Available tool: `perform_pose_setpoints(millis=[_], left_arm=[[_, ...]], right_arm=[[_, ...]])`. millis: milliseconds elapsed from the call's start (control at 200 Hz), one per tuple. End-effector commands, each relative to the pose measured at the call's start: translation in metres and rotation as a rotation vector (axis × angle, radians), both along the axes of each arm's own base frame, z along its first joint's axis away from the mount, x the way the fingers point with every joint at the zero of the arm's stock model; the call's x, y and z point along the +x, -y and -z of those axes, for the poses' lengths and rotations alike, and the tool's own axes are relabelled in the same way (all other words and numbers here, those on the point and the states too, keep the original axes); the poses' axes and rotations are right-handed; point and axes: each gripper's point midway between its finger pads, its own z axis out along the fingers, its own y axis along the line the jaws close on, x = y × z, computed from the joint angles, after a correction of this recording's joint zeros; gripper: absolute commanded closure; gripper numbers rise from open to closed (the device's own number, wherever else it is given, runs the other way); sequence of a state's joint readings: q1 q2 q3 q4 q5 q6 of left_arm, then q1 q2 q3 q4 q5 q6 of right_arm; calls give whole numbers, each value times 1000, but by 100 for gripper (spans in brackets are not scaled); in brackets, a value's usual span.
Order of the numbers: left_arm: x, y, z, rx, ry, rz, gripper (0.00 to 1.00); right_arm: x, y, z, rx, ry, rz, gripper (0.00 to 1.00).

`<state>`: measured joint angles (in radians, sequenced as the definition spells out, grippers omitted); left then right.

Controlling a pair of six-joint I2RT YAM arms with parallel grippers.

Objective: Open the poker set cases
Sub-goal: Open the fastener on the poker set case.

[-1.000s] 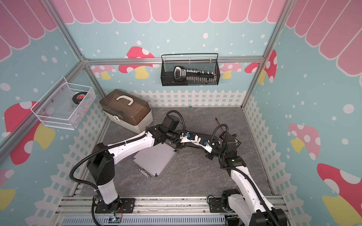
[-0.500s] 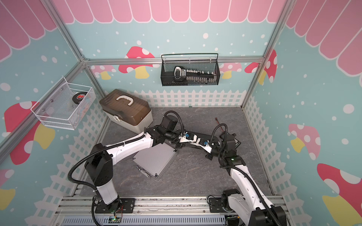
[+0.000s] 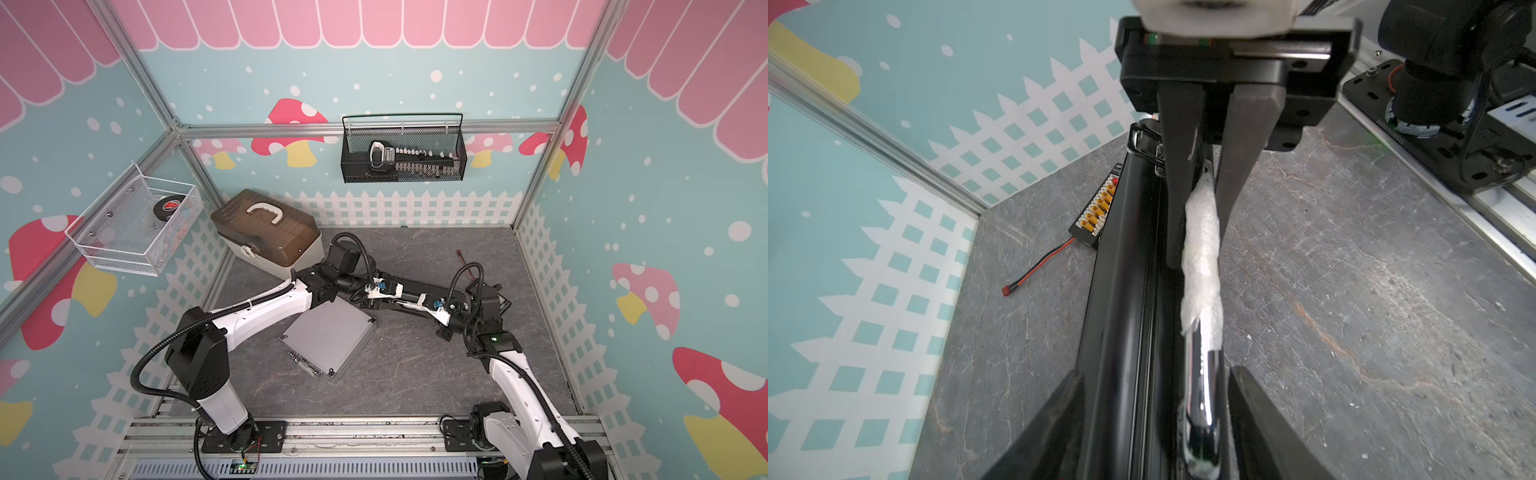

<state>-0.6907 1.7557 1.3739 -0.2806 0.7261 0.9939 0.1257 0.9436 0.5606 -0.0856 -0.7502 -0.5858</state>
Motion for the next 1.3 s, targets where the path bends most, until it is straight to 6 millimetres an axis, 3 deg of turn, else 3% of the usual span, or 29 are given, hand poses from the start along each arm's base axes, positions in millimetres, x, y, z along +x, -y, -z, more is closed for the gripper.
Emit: perform_pose_setpoints(millis=[0, 95, 250, 405, 470, 510, 560, 740, 1086, 1296], left_arm=[[-1, 4, 15, 32, -12, 21, 58], [-1, 4, 18, 45, -22, 25, 67], [-5, 5, 28, 92, -26, 34, 73], [-8, 7, 31, 113, -38, 37, 89], [-10, 9, 27, 97, -51, 44, 95], [-10, 11, 23, 86, -60, 46, 98], [-10, 13, 18, 73, -69, 51, 98], [-11, 19, 7, 48, -87, 56, 99], [-13, 26, -4, 15, -96, 56, 99], [-14, 27, -10, 2, -91, 60, 99]], right_arm=[[4, -3, -33, 43, 90, -18, 100], [4, -2, -36, 44, 98, -11, 100], [7, 1, -42, 62, 111, 9, 100], [8, 3, -43, 65, 120, 21, 100], [6, 3, -43, 64, 136, 17, 93], [2, 1, -43, 64, 145, -3, 82], [0, 0, -44, 69, 152, -8, 75], [-2, -4, -43, 64, 160, -24, 74], [8, -11, -33, 25, 132, -17, 78], [10, -11, -32, 11, 123, -16, 86]])
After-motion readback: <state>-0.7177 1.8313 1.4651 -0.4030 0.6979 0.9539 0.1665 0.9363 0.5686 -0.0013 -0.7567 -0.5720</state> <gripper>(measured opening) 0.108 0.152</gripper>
